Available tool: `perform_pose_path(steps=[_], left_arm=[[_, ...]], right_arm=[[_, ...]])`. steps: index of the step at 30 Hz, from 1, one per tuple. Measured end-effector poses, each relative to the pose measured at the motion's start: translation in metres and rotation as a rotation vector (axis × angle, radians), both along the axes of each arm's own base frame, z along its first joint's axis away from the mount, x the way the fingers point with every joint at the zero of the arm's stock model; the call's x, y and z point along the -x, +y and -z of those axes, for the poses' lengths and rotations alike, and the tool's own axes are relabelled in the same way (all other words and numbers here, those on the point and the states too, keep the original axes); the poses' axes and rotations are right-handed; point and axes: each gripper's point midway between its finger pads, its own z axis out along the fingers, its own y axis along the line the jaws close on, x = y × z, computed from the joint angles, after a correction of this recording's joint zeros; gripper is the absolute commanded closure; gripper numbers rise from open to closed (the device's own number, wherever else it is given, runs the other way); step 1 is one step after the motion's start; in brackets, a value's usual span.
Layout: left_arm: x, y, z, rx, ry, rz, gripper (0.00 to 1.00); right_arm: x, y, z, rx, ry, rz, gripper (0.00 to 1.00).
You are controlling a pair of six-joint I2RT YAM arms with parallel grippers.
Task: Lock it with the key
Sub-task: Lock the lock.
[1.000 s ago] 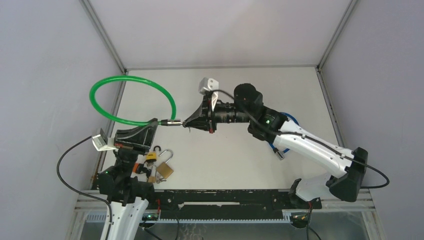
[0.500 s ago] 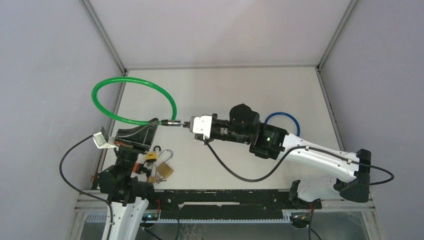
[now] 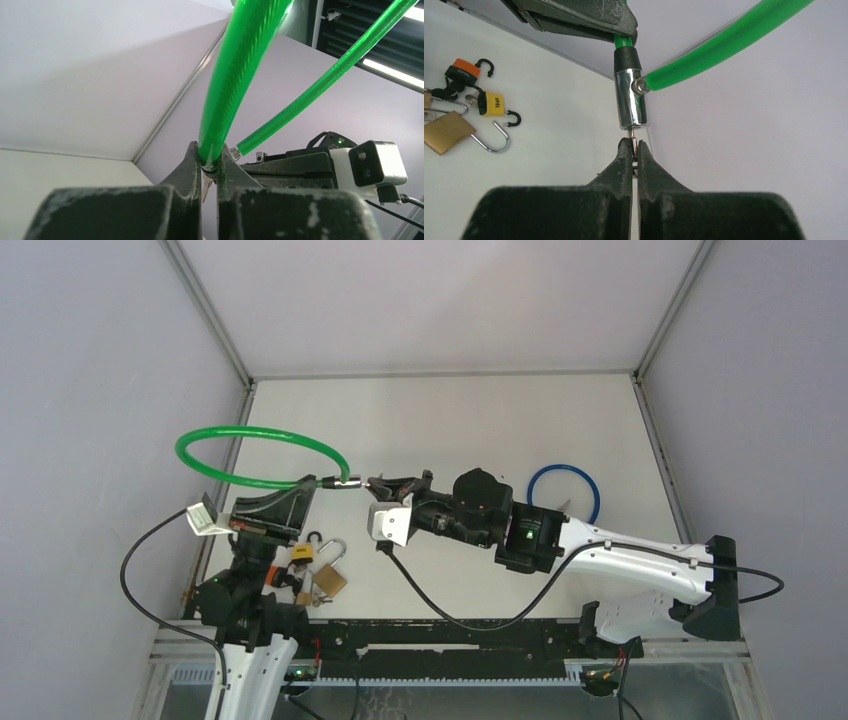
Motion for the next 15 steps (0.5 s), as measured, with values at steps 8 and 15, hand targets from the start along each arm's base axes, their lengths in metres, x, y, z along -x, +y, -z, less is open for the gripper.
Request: perform_pose_path(steps=[8, 15], left_arm=[[-0.004, -0.001, 0.008, -0.007, 0.024, 0.001, 1.00], [-0.018, -0.002, 0.029, -0.016, 0.106, 0.000, 1.00]], right_arm=[[0.001, -0.001, -0.003, 0.015, -0.049, 0.010, 0.11], [0.005, -0.006, -0.005, 0.001, -0.017, 0.013, 0.01]])
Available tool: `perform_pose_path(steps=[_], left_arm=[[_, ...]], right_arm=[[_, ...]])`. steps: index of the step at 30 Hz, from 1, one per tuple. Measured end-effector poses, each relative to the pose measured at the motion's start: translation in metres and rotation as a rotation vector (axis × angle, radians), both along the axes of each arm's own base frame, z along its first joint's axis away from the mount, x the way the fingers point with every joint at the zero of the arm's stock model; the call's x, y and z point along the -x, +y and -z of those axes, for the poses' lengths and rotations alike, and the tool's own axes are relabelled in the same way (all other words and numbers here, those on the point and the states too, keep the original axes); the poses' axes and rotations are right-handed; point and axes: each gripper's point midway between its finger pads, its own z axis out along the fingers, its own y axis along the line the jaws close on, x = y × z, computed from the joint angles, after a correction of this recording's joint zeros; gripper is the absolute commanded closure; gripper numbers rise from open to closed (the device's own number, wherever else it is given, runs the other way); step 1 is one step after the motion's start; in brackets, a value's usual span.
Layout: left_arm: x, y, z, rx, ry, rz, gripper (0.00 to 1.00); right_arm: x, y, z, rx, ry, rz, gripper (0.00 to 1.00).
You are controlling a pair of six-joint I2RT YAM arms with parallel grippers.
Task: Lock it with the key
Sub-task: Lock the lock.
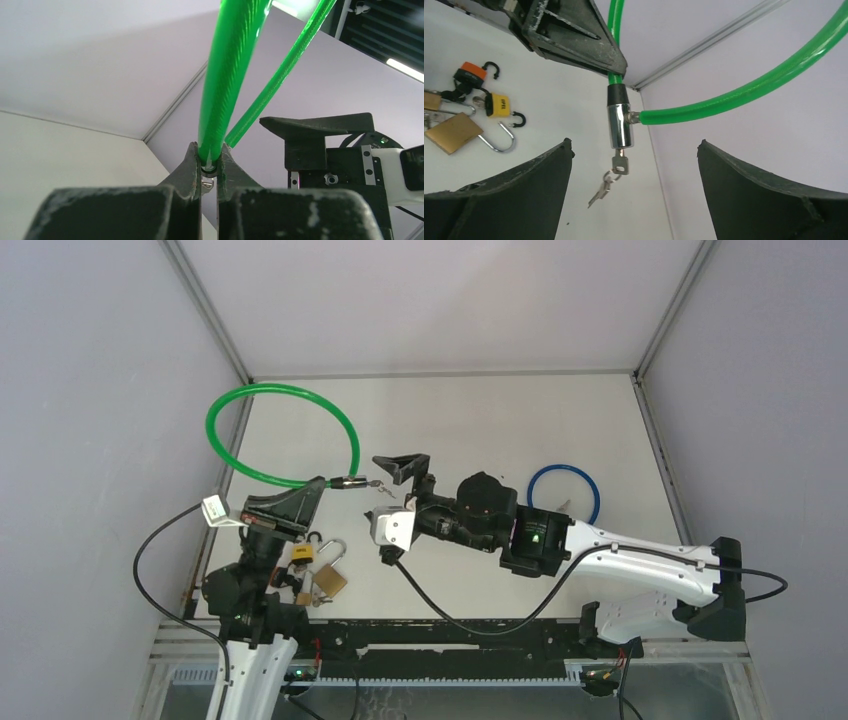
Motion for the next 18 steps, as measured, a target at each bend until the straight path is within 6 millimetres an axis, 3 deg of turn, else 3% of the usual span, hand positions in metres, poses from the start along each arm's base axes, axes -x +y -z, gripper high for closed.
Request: perform_pose_path(steps=[5, 10, 13, 15, 17, 18], left_arm=[[-0.001, 0.000, 0.002, -0.002, 0.007, -0.001, 1.00], [-0.002, 0.000, 0.003, -0.008, 0.006, -0.005, 1.00], [-0.003, 0.000, 0.006, -0.010, 0.013, -0.006, 1.00], [-0.004, 0.000, 0.007, -0.011, 0.017, -0.006, 1.00], [-0.003, 0.000, 0.007, -0.015, 0.015, -0.006, 1.00], [-0.003, -0.001, 0.007, -0.019, 0.013, -0.007, 1.00]], right_arm=[[0.002, 0.002, 0.009, -0.016, 0.193, -0.055, 0.02], [-0.024, -0.003, -0.034, -0.269, 0.550, -0.108, 0.09], [-0.035, -0.002, -0.060, -0.406, 0.678, -0.147, 0.13], [-0.033, 0.006, -0.066, -0.443, 0.741, -0.180, 0.23], [-0.034, 0.016, -0.066, -0.458, 0.798, -0.195, 0.43], [-0.036, 0.021, -0.065, -0.461, 0.822, -0.196, 0.57]])
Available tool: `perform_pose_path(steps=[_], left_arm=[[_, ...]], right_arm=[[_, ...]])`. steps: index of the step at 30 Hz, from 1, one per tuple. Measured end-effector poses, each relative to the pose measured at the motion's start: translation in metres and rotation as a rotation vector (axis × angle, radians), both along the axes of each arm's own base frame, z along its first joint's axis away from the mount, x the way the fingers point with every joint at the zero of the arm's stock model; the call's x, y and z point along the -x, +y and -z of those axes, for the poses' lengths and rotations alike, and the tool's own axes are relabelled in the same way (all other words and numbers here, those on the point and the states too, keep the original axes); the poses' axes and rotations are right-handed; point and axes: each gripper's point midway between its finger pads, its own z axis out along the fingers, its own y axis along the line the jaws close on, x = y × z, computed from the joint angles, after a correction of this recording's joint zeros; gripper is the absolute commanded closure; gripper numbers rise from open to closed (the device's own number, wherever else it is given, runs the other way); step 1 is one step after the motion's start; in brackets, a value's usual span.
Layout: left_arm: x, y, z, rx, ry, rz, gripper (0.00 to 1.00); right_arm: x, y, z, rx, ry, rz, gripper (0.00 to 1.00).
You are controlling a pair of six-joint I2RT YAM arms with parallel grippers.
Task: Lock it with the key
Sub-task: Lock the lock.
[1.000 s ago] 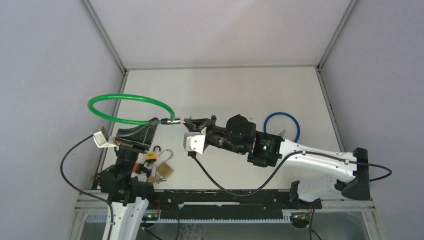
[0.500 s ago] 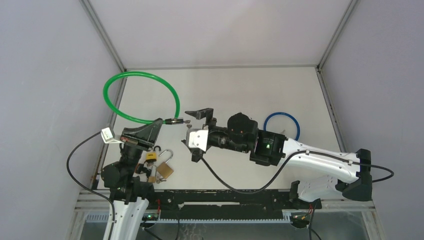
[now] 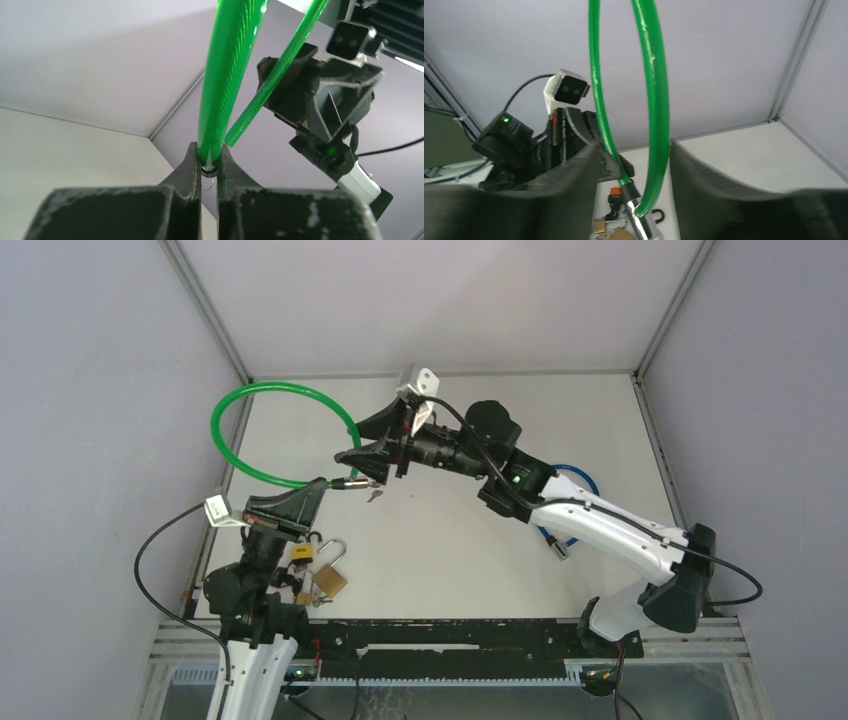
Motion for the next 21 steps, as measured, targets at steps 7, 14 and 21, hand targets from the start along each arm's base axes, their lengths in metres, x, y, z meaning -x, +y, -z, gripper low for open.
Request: perform_pose_path(steps=[7, 14, 21], left_arm=[[0.003, -0.002, 0.005, -0.055, -0.052, -0.009, 1.00], [-0.003, -0.004, 0.023, -0.100, -0.062, -0.021, 1.00], [-0.002, -0.005, 0.025, -0.122, -0.077, -0.025, 1.00]], right_arm=[[-0.016, 0.015, 0.008, 0.005, 0.139, -0.016, 1.00], [-0.016, 0.015, 0.021, 0.050, 0.158, -0.014, 1.00], [-0.014, 0.013, 0.023, 0.066, 0.151, -0.024, 0.99]])
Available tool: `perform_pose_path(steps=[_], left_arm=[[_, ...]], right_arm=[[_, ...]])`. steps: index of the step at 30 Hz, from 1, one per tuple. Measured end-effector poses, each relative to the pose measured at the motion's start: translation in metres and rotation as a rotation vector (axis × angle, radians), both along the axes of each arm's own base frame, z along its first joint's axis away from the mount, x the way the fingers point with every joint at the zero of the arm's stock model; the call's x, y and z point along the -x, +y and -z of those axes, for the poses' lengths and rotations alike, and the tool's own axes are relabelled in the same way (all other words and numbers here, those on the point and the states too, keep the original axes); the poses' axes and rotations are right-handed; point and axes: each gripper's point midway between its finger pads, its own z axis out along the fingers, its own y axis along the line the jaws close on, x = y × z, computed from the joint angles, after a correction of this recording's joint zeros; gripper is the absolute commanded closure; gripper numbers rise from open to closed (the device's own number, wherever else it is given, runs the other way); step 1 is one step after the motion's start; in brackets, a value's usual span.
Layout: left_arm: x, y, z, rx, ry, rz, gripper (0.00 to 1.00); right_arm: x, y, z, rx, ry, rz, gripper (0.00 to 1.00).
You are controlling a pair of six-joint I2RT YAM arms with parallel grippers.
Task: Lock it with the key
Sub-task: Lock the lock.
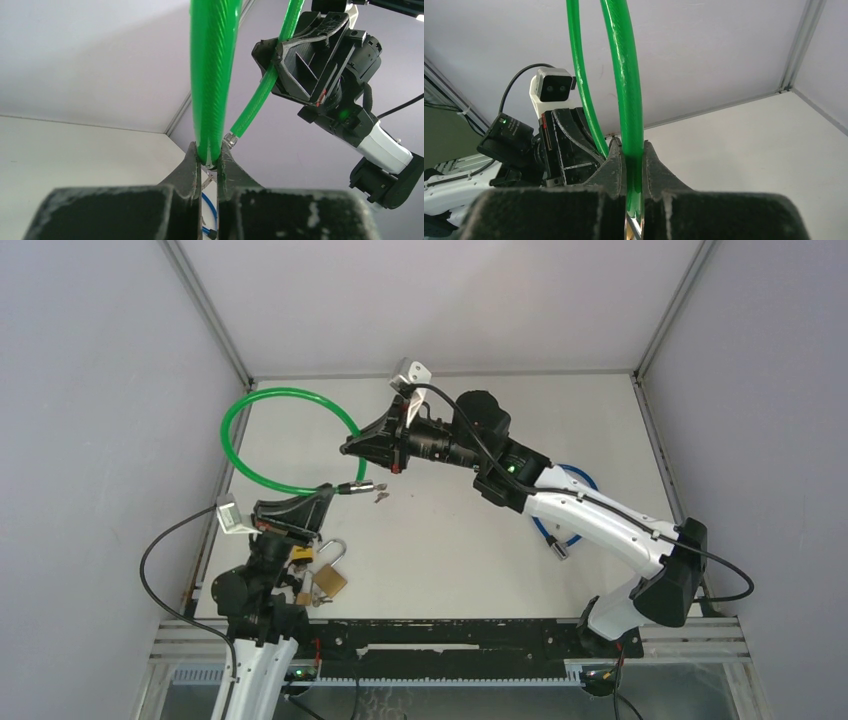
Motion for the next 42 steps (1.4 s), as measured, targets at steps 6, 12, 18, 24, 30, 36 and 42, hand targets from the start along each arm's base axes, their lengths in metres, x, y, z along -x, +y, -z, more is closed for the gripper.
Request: perform_pose_path(steps=[6, 12, 18, 24, 30, 36, 42], left_arm=[[-0.002, 0.001, 0.006, -0.013, 0.008, -0.011, 1.00], [-0.014, 0.001, 0.035, -0.039, 0.091, -0.022, 1.00], [-0.014, 0.002, 0.039, -0.039, 0.096, -0.030, 1.00], [-0.013, 0.002, 0.038, -0.038, 0.091, -0.030, 1.00], [-0.011, 0.003, 0.036, -0.037, 0.081, -0.030, 1.00], [-0.011, 0.003, 0.036, -0.037, 0.080, -0.030, 1.00], [-0.010, 0.003, 0.035, -0.036, 0.080, -0.030, 1.00]], right_arm=[[0.003, -0.007, -0.002, 0.007, 0.002, -0.024, 0.01], [0.030, -0.055, -0.027, -0.010, -0.135, -0.133, 0.01], [0.028, -0.070, 0.029, 0.134, -0.140, -0.171, 0.05], [0.011, -0.042, 0.141, 0.324, 0.033, -0.230, 0.28], [0.000, -0.029, 0.182, 0.373, 0.107, -0.241, 0.42], [0.002, -0.023, 0.175, 0.344, 0.074, -0.258, 0.55], [0.001, -0.019, 0.173, 0.331, 0.046, -0.264, 0.92]])
